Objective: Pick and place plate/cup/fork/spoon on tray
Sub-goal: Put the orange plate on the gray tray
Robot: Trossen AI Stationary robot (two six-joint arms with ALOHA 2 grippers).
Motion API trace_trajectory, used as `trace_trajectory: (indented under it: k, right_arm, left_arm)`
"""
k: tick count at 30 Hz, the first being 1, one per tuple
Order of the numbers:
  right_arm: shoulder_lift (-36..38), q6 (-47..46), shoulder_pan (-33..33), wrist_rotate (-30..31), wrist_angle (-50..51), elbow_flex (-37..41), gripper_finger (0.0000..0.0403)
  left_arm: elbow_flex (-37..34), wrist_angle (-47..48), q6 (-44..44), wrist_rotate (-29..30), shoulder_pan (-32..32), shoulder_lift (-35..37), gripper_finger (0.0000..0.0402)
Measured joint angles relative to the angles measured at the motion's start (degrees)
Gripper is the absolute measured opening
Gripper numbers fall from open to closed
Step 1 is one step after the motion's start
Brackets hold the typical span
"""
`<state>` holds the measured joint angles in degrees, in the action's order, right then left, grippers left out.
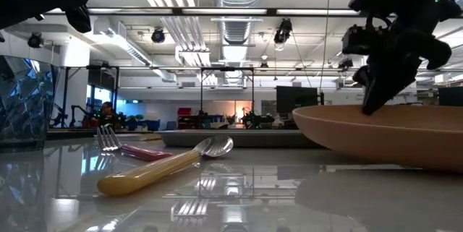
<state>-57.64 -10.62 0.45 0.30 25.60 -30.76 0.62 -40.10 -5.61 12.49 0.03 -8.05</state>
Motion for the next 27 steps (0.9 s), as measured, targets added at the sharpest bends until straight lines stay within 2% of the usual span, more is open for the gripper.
trace_trajectory:
  k: [6, 10, 15, 21, 27]
  right_arm:
    - [4.0, -5.2, -0.1, -2.6, 0.5, -0.6, 0.0009]
    - [5.0, -7.6, -0.1, -6.1, 1.4, -3.5, 0.0009]
    - [5.0, -8.8, -0.6, -6.5, 1.4, -8.0, 0.0009]
    - [3.3, -12.2, -6.6, -5.9, 0.4, -13.6, 0.0009]
    - [-3.6, -11.4, -15.6, -5.7, -1.9, -18.4, 0.0009]
  left_arm:
    - [0.0, 0.0, 0.0, 0.0, 0.0, 0.0, 0.0]
    - [0.0, 0.0, 0.0, 0.0, 0.0, 0.0, 0.0]
    - [0.0, -0.2, 0.0, 0.0, 0.0, 0.0, 0.0]
    - [0.0, -0.7, 0.0, 0.0, 0.0, 0.0, 0.0]
    - [0.0, -1.5, 0.0, 0.0, 0.0, 0.0, 0.0]
